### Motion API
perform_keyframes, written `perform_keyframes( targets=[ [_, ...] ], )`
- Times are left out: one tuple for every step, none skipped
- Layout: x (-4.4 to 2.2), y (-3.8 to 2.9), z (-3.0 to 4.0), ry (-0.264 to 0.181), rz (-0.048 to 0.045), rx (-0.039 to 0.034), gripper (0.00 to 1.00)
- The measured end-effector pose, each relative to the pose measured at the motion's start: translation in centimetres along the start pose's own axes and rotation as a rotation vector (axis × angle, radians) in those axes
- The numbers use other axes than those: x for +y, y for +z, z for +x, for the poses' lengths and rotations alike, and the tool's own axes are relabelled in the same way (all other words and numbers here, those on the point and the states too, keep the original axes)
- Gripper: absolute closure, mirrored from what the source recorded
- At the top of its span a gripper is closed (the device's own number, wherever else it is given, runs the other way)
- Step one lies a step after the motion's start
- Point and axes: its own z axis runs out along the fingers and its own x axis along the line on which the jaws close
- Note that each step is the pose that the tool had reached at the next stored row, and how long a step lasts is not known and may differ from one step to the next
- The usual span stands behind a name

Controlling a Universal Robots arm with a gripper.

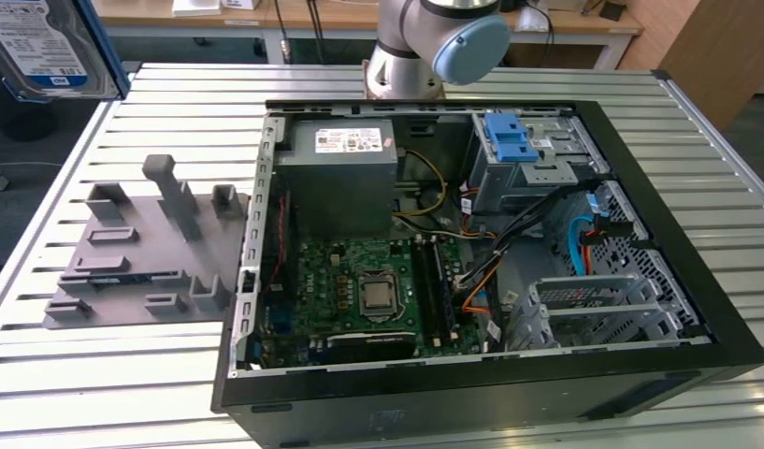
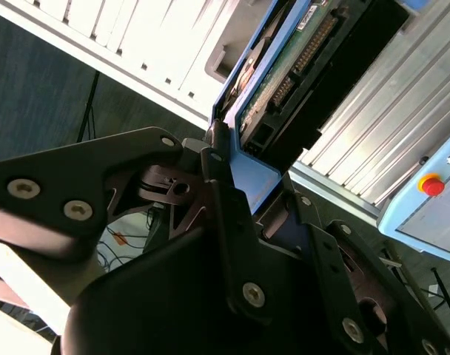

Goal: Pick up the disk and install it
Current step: 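Pick up the disk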

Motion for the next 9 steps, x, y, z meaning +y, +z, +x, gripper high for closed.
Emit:
perform_keyframes(
  targets=[
    [-0.01, 0.0, 0.0, 0.0, 0.0, 0.0, 0.64],
    [-0.06, -0.01, -0.01, 0.0, -0.0001, 0.0, 0.64],
    [-0.14, 0.0, -0.01, 0.0, 0.0, 0.0, 0.64],
    [-0.21, 0.0, 0.0, 0.0, 0.0, 0.0, 0.64],
    [-0.29, -0.01, 0.0, 0.0, 0.0, 0.0, 0.64],
    [-0.37, -0.01, 0.01, 0.0, 0.0, 0.0, 0.64],
    [-0.46, 0.0, 0.02, 0.0, 0.0001, 0.0, 0.64],
    [-0.55, -0.01, 0.05, 0.0, 0.0001, 0.0, 0.64],
    [-0.66, -0.01, 0.08, 0.0, 0.0, 0.0, 0.64]
  ],
)
